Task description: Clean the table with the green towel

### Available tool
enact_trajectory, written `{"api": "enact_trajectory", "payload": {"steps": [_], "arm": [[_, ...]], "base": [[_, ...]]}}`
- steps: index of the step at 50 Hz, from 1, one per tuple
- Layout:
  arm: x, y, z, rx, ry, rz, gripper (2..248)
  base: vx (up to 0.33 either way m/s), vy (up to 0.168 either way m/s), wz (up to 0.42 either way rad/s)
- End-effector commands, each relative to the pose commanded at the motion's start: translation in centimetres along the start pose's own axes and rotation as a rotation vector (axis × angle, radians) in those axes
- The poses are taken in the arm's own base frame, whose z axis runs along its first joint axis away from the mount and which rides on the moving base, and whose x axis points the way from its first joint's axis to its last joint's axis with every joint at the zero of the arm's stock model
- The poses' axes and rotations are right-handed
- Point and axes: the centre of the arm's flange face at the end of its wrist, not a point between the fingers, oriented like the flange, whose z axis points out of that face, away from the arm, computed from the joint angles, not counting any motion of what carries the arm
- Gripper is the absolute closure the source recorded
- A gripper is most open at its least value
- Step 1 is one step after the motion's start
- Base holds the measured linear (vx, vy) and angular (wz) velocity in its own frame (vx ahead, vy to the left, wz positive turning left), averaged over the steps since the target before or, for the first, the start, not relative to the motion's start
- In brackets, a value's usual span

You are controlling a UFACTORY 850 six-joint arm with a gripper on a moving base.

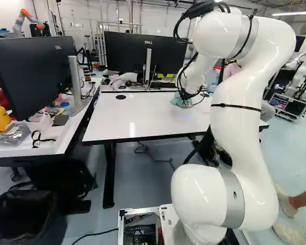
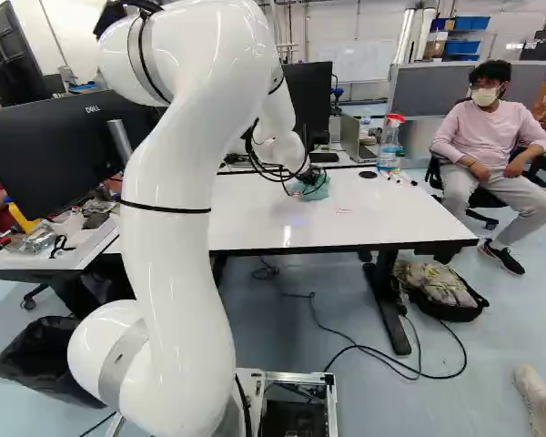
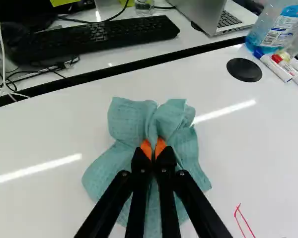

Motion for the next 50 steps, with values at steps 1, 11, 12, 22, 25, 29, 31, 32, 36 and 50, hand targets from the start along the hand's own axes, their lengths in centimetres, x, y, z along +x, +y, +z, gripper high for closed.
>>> {"api": "enact_trajectory", "payload": {"steps": [1, 11, 12, 22, 25, 29, 31, 32, 36, 50], "arm": [[0.0, 0.0, 0.0, 0.000, 0.000, 0.000, 221], [0.3, -0.3, 0.4, 0.003, 0.004, -0.003, 221], [0.3, -0.4, 0.5, 0.004, 0.005, -0.004, 221], [1.3, -0.9, 1.8, 0.009, 0.018, -0.009, 221], [1.6, -0.9, 2.2, 0.010, 0.022, -0.009, 221], [1.9, -0.6, 2.6, 0.007, 0.027, -0.006, 221], [2.0, -0.4, 2.8, 0.004, 0.028, -0.004, 221], [2.1, -0.3, 2.8, 0.003, 0.029, -0.003, 221], [2.2, 0.3, 3.0, -0.004, 0.030, 0.003, 221], [2.3, 2.7, 3.2, -0.029, 0.033, 0.027, 221]], "base": [[0.000, 0.000, 0.000], [0.000, 0.000, 0.000], [0.000, 0.000, 0.000], [0.000, 0.000, 0.000], [0.000, 0.000, 0.000], [0.000, 0.000, 0.000], [0.000, 0.000, 0.000], [0.000, 0.000, 0.000], [0.000, 0.000, 0.000], [0.000, 0.000, 0.000]]}}
